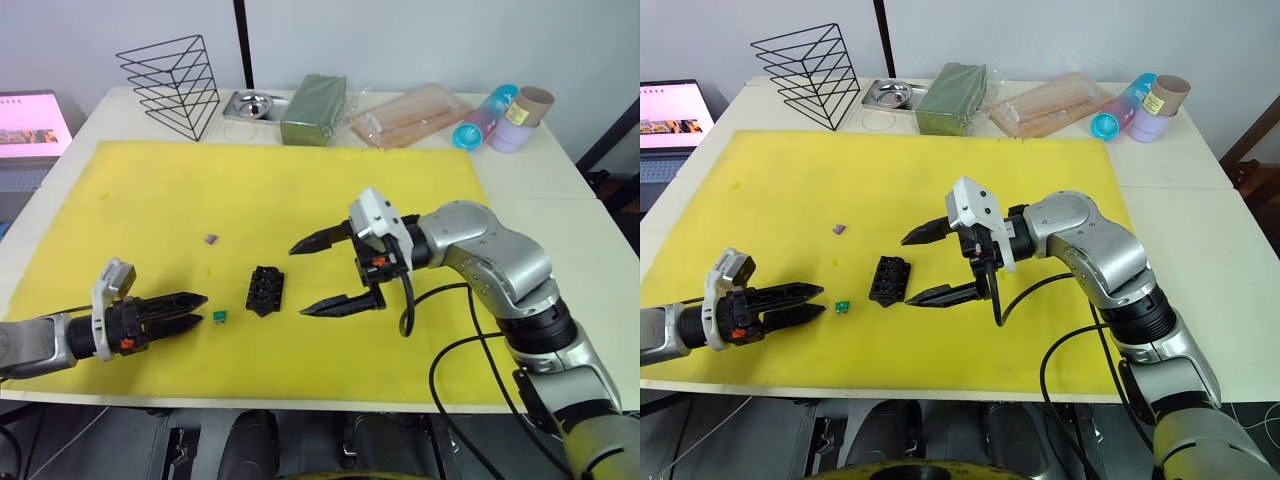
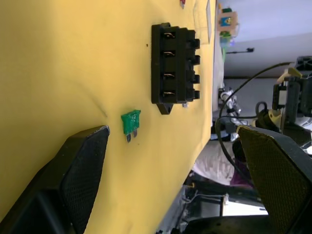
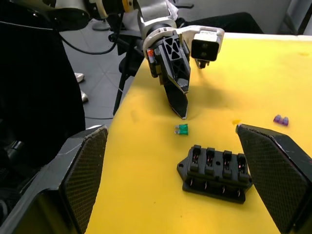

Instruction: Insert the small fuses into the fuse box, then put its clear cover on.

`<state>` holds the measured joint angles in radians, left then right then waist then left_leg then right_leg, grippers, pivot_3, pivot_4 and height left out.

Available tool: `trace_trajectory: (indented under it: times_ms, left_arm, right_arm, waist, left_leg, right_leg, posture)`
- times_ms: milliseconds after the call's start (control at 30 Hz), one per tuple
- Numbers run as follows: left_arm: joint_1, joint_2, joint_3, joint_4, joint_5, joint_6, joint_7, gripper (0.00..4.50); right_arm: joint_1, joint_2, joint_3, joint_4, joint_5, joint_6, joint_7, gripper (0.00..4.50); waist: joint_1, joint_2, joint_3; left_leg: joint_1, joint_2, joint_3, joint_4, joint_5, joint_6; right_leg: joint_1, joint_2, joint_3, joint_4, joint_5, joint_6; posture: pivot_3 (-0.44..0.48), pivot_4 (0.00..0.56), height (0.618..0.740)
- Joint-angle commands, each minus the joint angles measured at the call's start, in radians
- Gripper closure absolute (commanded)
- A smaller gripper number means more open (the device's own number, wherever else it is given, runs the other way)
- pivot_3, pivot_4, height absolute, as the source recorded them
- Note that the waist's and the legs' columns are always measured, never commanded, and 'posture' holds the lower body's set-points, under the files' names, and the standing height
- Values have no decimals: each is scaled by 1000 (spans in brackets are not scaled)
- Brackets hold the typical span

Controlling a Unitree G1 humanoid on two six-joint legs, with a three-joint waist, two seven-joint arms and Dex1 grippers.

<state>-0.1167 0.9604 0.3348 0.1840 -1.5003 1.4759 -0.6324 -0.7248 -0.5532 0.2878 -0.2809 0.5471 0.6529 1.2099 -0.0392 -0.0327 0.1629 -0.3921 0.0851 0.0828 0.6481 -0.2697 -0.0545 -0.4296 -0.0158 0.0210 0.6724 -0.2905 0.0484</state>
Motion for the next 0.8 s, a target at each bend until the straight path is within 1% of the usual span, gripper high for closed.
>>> trace_trajectory:
  times_ms: [33,233,433,700,800]
  left_arm:
    - [-2,-22,-17,-23,42,20,-26,44]
    - [-31,-66,-27,-33,87,37,-50,44]
    - [-50,-96,-42,-53,147,40,-75,44]
    - [-64,-125,-54,-53,226,42,-94,44]
    - [-77,-137,-54,-57,236,57,-100,596]
  right_arm:
    - [-33,-10,-32,-35,25,13,4,0]
    - [-43,-14,-38,-40,44,44,0,0]
    - [-40,-19,-38,-44,45,50,-3,0]
    - [-32,-21,-41,-53,43,52,-8,0]
    - [-32,-22,-44,-56,45,57,-13,0]
  waist:
    - [0,0,0]
    - [8,0,0]
    - [26,0,0]
    - [27,0,0]
    - [27,1,0]
  left_leg:
    - [0,0,0,0,0,0]
    - [0,0,0,0,0,0]
    - [0,-1,0,1,0,0]
    - [0,-2,0,1,0,0]
    - [0,-2,0,1,0,0]
  right_leg:
    - [0,0,0,0,0,0]
    - [0,-1,0,0,0,0]
    - [0,-1,0,0,0,0]
    - [1,-1,0,0,0,0]
    - [1,-1,0,0,0,0]
  posture:
    - [0,150,740]
    - [0,150,740]
    - [0,150,740]
    - [0,150,740]
    - [0,150,740]
